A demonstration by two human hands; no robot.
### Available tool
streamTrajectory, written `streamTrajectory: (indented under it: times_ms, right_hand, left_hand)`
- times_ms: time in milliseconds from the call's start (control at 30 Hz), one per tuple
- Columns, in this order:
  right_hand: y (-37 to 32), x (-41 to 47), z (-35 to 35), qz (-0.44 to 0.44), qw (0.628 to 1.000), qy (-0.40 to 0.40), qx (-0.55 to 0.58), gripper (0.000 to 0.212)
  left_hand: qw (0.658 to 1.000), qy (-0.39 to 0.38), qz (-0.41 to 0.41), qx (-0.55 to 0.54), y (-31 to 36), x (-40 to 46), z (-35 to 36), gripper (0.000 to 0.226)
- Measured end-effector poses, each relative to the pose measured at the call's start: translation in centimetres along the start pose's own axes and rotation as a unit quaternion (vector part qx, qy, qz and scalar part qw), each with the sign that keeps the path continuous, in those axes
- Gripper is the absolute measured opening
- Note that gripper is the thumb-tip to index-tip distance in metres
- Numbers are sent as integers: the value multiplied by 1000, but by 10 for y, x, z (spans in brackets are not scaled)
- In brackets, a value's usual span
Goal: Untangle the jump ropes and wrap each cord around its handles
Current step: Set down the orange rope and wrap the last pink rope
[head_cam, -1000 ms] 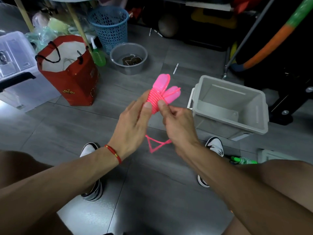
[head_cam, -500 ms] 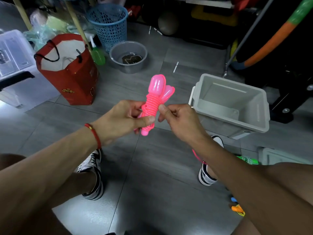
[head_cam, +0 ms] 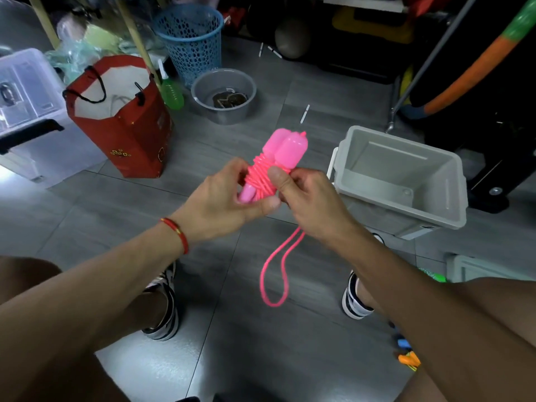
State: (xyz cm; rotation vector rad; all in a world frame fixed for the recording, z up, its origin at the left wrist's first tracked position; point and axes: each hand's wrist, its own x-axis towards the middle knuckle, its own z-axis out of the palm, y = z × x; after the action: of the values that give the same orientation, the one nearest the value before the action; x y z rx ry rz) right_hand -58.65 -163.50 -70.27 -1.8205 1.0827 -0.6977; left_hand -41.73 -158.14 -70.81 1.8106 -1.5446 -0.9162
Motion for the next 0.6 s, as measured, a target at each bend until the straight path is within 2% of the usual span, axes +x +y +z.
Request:
streamTrajectory:
  times_ms: [33, 67, 100, 133, 167, 267, 300, 367, 467, 500, 600]
  right_hand:
    - [0, 1, -4, -16, 999, -19, 23, 46]
    - [1, 2, -8, -25, 997, -42, 54, 44]
    - [2, 3, -10, -30, 994, -62, 87, 43]
    - [3, 3, -13, -27, 989, -83, 119, 42]
    - [6, 5, -14, -21, 984, -103, 146, 41]
    - [13, 4, -18, -4, 975, -138, 175, 45]
    - [14, 4, -18, -8, 979, -130, 160, 49]
    - [17, 3, -15, -24, 989, -87, 115, 48]
    - [20, 2, -8, -12, 999, -6, 38, 47]
    - [20, 3, -5, 0, 1000, 12, 13, 47]
    - [17, 2, -4, 50, 997, 29, -40, 45]
  left_hand:
    - [991, -54, -25, -117, 0, 1, -7, 52]
    - [959, -120, -59, -250, 0, 0, -14, 54]
    - [908, -182, -103, -363, -1, 0, -19, 59]
    - [867, -228, -132, -423, -3, -1, -23, 64]
    - [843, -261, -143, -447, -6, -1, -25, 65]
    - [807, -296, -125, -496, -9, -1, -24, 64]
    - [807, -297, -114, -498, -7, -1, -23, 67]
    - [831, -286, -90, -469, -4, -1, -21, 63]
    - [889, -231, -69, -389, 1, 0, -16, 29]
    - [907, -207, -62, -361, 2, 0, -15, 26]
    - [939, -145, -64, -305, 0, 4, -10, 39]
